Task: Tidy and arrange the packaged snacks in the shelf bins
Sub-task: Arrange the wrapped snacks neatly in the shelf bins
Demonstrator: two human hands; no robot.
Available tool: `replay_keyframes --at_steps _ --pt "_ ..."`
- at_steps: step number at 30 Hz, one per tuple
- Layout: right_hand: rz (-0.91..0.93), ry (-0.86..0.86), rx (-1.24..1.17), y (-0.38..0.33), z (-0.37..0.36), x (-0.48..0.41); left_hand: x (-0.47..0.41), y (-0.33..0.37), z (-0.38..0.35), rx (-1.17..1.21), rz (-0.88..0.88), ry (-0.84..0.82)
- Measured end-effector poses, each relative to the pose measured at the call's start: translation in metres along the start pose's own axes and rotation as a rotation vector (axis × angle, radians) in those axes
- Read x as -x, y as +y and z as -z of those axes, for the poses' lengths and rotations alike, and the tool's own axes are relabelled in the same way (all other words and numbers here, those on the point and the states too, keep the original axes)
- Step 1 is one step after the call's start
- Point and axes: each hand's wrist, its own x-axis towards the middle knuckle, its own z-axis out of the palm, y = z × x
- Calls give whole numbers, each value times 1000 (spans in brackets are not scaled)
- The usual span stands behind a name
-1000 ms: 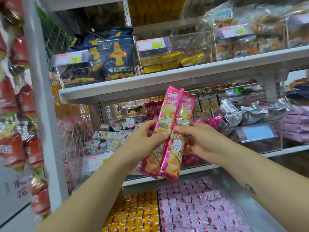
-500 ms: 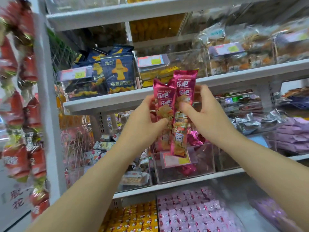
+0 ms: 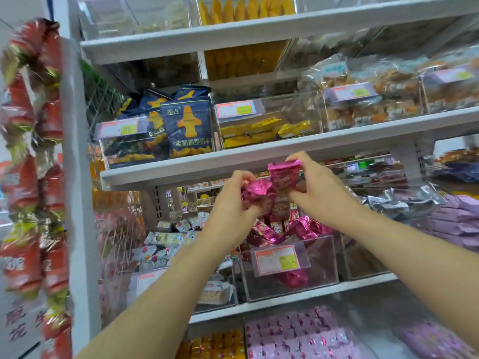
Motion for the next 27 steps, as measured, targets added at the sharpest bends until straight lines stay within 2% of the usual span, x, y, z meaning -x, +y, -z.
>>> replay_keyframes --at_steps 11,20,27 --pt "-97 -71 230 57 -28 -45 -65 -56 -51 -102 104 -61" --pt "-203 -65 266 76 -47 -84 -110 -73 -61 -87 261 -96" --pt "-337 -204 303 97 -62 -101 -124 -81 -70 -110 368 -152"
